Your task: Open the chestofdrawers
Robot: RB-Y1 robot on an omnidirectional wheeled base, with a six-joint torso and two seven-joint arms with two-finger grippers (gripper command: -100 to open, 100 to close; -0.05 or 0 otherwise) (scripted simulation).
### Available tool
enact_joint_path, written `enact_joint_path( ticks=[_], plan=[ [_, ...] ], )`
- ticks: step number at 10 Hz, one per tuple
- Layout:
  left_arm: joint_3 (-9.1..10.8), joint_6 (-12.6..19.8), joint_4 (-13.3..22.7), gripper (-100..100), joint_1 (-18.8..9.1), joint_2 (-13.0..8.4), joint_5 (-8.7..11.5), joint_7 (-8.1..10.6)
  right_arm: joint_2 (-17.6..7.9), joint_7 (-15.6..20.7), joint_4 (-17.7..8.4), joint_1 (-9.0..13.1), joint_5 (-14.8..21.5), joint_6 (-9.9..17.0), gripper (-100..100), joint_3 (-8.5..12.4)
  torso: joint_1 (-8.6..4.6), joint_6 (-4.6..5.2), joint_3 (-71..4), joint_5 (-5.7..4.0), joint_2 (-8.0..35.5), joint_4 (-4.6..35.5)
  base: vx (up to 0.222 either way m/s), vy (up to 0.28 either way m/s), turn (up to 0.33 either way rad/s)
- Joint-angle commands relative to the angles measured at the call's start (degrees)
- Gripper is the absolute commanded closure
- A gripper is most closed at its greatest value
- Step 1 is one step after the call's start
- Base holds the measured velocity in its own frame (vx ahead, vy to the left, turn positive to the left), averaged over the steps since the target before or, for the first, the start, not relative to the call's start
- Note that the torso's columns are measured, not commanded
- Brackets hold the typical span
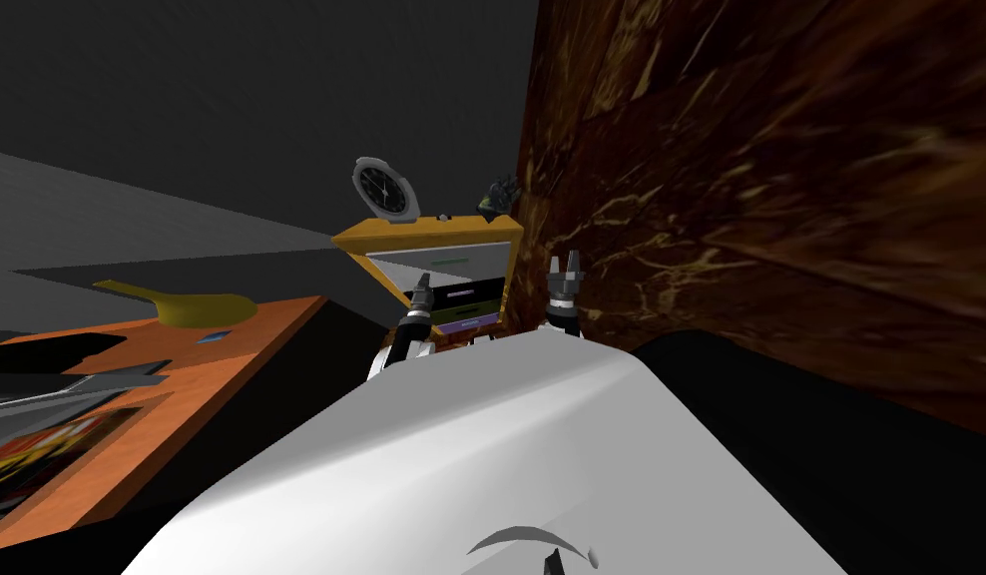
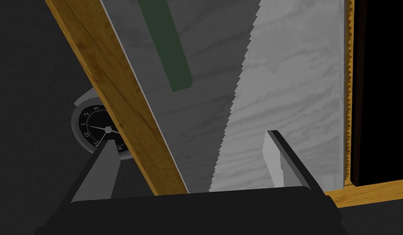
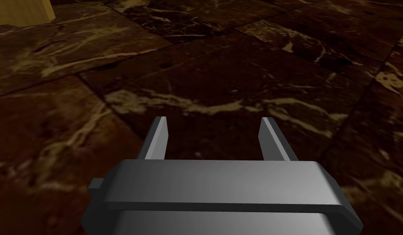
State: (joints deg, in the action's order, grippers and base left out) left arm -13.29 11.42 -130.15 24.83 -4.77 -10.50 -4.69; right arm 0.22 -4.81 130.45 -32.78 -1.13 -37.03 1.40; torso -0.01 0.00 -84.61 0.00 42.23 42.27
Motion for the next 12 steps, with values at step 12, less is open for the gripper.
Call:
enact_joint_path(
  ticks=[12],
  plan=[
    [-0.07,5.42,-4.93,-100,1.14,3.38,-0.35,-0.21,0.54,-0.02,0.13,-0.99,0.08,-0.03,0,-0.81,-0.61,-0.1,-0.24,-0.19,-0.46,-0.11,0.079,-0.004,-0.011]
  ],
)
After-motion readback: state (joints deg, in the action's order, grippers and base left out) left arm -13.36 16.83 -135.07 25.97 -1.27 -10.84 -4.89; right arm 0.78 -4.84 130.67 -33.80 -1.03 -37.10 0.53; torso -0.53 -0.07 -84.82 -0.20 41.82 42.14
